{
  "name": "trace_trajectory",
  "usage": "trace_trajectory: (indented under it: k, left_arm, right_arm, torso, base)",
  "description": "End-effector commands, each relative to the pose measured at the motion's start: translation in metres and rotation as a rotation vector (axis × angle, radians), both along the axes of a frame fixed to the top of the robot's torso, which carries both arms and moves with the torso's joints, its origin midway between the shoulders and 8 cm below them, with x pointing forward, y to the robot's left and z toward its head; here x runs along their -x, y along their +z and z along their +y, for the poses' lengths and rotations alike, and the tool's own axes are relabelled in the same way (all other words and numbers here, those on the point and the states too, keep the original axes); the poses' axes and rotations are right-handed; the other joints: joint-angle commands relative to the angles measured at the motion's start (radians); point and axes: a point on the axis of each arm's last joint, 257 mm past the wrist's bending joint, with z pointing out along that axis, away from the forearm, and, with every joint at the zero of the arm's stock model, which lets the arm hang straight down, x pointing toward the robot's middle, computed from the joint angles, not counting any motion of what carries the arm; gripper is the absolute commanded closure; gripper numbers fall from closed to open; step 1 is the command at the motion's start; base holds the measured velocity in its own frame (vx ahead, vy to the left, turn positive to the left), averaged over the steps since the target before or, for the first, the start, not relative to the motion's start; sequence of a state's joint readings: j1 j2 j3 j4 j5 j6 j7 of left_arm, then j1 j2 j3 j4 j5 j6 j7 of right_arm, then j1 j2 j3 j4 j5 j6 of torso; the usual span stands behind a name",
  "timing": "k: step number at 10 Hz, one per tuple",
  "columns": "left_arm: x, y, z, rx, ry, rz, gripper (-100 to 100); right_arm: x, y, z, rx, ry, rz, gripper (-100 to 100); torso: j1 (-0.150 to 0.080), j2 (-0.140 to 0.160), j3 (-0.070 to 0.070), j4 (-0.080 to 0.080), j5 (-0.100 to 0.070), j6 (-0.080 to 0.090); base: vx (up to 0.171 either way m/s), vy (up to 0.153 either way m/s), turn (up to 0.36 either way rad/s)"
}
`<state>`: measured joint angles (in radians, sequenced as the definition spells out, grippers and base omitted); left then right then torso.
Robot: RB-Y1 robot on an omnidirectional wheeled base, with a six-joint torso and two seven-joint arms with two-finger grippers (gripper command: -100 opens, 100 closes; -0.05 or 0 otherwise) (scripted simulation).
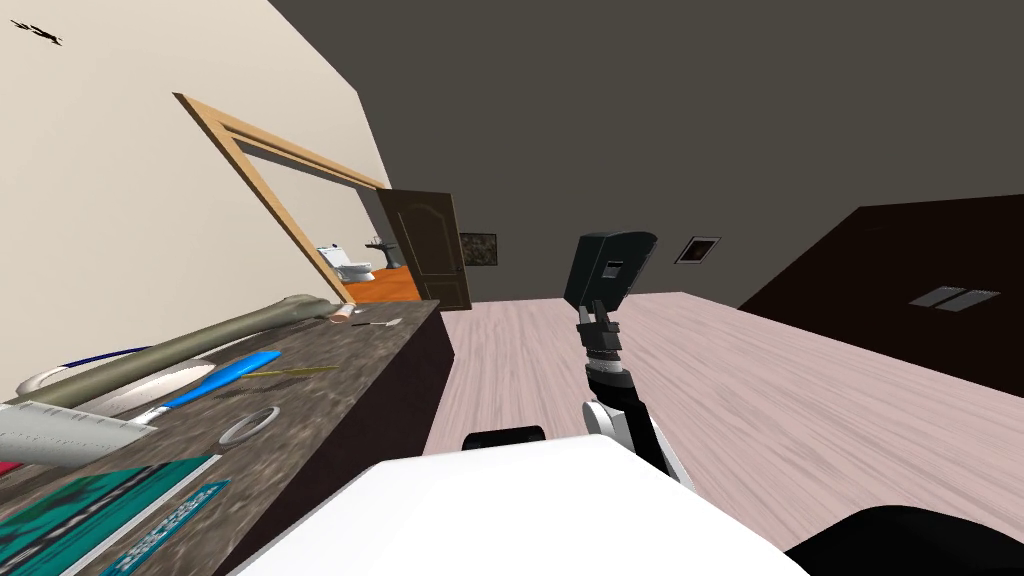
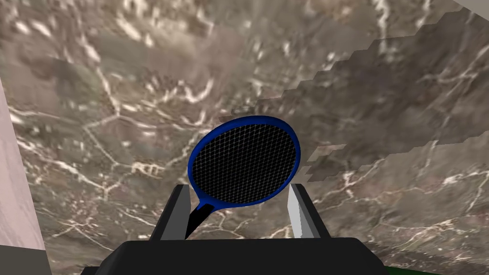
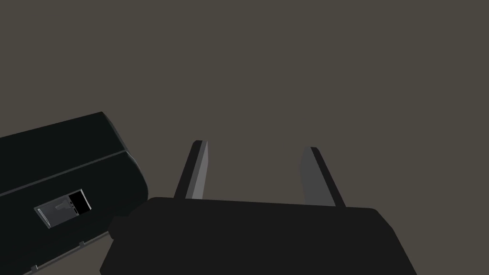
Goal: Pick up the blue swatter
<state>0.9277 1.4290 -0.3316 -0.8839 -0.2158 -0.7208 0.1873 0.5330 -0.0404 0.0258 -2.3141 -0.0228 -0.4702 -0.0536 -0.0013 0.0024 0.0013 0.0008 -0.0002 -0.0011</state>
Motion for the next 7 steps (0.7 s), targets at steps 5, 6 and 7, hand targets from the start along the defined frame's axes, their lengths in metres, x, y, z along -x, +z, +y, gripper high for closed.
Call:
trace_trajectory:
  k: [5,6,7]
  left_arm:
    - [-0.019,0.022,0.01,-0.004,-0.019,0.003,100]
    - [-0.016,0.019,0.009,-0.006,-0.016,0.002,100]
    - [-0.016,0.02,0.009,-0.005,-0.016,0.002,0]
  right_arm:
    - [0.0,0.0,0.0,0.0,0.0,0.0,0]
    - [0.0,0.0,0.0,0.0,0.0,0.0,0]
    - [0.0,0.0,0.0,0.0,0.0,0.0,0]
  torso:
    - [-0.003,0.002,0.001,0.0,-0.001,0.0]
    - [-0.004,0.002,0.001,0.0,-0.002,-0.001]
    - [-0.003,0.001,0.001,0.0,-0.001,-0.001]
  base:
    - [-0.014,-0.023,0.044]
    - [-0.01,-0.024,0.018]
    - [0.0,0.0,0.0]
